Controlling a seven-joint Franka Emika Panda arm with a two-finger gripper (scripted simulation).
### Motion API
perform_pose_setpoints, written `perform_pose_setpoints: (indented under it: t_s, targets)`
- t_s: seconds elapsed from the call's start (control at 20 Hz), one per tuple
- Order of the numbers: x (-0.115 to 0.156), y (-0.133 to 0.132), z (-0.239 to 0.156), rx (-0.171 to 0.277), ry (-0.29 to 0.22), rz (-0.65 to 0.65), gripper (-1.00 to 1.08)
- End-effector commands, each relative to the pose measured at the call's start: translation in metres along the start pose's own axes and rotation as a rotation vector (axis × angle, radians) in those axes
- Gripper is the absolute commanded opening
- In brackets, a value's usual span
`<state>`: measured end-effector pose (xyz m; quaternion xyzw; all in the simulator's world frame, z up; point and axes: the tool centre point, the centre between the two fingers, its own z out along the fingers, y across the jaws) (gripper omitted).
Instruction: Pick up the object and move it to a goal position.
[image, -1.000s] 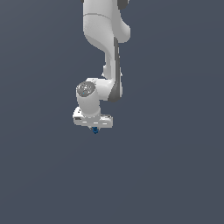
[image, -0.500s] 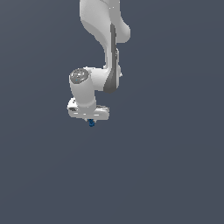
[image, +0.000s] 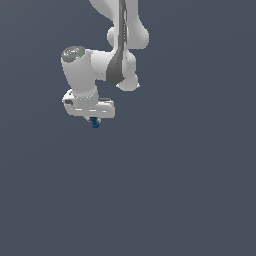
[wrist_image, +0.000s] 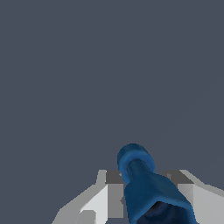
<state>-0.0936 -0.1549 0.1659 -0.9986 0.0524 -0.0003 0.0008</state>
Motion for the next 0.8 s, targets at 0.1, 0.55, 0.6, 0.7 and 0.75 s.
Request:
perform_pose_setpoints:
  t_s: [0.1,0.55,0.6,0.7,0.75]
  targets:
    - [-0.016,0.018,-0.033,0.0,0.0,0.0,-1.0]
    - [-0.033,0.039,-0.073,-0.001,0.0,-0.001,-1.0]
    - [-0.034,0.041,-0.075,-0.001,0.0,-0.001,-1.0]
    - [-0.034,0.042,-0.077,-0.001,0.0,-0.001,-1.0]
    - [-0.034,0.042,-0.077,-0.001,0.0,-0.001,-1.0]
